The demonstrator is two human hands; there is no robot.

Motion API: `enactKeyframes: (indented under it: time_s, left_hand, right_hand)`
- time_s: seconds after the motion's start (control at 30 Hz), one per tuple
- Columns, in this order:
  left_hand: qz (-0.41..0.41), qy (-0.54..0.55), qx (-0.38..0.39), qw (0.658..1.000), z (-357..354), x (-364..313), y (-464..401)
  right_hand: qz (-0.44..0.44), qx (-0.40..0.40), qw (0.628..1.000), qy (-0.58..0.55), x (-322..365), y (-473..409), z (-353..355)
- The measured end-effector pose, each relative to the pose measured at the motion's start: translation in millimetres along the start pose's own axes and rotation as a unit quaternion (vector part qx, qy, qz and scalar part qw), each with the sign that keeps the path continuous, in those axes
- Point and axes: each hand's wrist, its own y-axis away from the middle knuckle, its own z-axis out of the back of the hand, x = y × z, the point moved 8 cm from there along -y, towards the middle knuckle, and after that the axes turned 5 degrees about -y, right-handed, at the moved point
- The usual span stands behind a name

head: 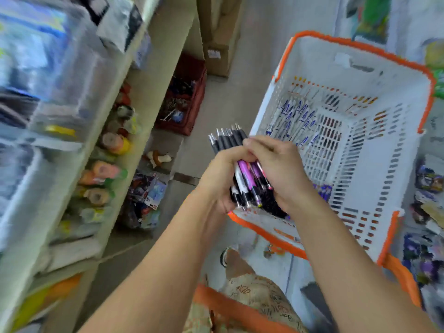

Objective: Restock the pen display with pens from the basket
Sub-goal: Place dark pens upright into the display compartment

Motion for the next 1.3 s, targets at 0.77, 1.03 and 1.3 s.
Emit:
enactKeyframes:
  time_s: [0.77, 1.03, 1.3]
  left_hand:
    - [-0.365, 0.312, -0.279, 0.831, 409, -31, 536]
    - [-0.434, 0.4, -0.305, 0.747, 459, -58, 584]
    - [-0.508, 0.432, -0.312, 0.677, 465, -110, 586]
  right_hand:
    - [0.174, 0.501, 0.803, 0.273, -8, 405, -581]
    - [0.28, 0.456, 0.83, 0.158, 47, 416, -623]
    - [0.432, 0.4, 0.808, 0.015, 153, 352, -669]
